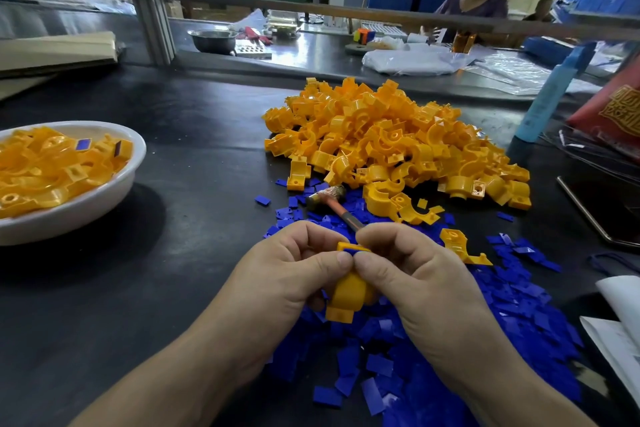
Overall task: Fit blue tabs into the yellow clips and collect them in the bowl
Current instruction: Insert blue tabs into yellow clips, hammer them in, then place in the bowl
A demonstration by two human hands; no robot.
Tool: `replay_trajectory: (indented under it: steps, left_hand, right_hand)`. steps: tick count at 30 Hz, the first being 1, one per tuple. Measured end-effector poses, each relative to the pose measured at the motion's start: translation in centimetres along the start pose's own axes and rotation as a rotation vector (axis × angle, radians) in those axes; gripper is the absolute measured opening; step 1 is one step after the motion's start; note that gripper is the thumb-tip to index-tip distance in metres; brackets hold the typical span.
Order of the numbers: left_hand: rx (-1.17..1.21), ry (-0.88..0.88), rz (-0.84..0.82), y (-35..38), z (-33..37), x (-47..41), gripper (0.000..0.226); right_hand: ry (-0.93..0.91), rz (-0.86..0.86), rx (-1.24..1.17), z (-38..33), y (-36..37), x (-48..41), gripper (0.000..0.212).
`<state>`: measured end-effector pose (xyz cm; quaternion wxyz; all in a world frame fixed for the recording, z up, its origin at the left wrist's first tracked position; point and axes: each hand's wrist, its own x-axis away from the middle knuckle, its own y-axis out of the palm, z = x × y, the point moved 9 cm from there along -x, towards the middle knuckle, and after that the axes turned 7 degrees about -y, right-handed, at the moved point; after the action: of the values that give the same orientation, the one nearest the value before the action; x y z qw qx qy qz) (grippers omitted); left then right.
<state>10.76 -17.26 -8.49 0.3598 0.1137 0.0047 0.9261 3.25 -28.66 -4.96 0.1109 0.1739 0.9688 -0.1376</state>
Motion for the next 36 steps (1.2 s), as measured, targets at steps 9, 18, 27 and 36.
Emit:
replay_trajectory:
  steps: [9,18,27,36]
  left_hand:
    - [-0.016,-0.035,0.001,0.3,-0.1,0.3,0.036]
    - [-0.083,-0.018,0.023,0.3,0.4,0.6,0.018]
    - [-0.175,-0.007,0.382,-5.9,3.0,0.6,0.005]
    - [-0.845,-0.089,0.602,-11.4,2.0,-1.0,0.016]
  right_hand:
    - [0.003,-0.01,-0.07,-0.3,0.1,0.1,0.021]
    - [-0.131,0.025,0.067,-2.0,-0.1,0.4,0.019]
    - [-0.237,0.06,0.94,-1.7,-2.5,-0.3,0.044]
    - [-0.042,-0.1,1.227,1.8,-2.4,-0.7,0.036]
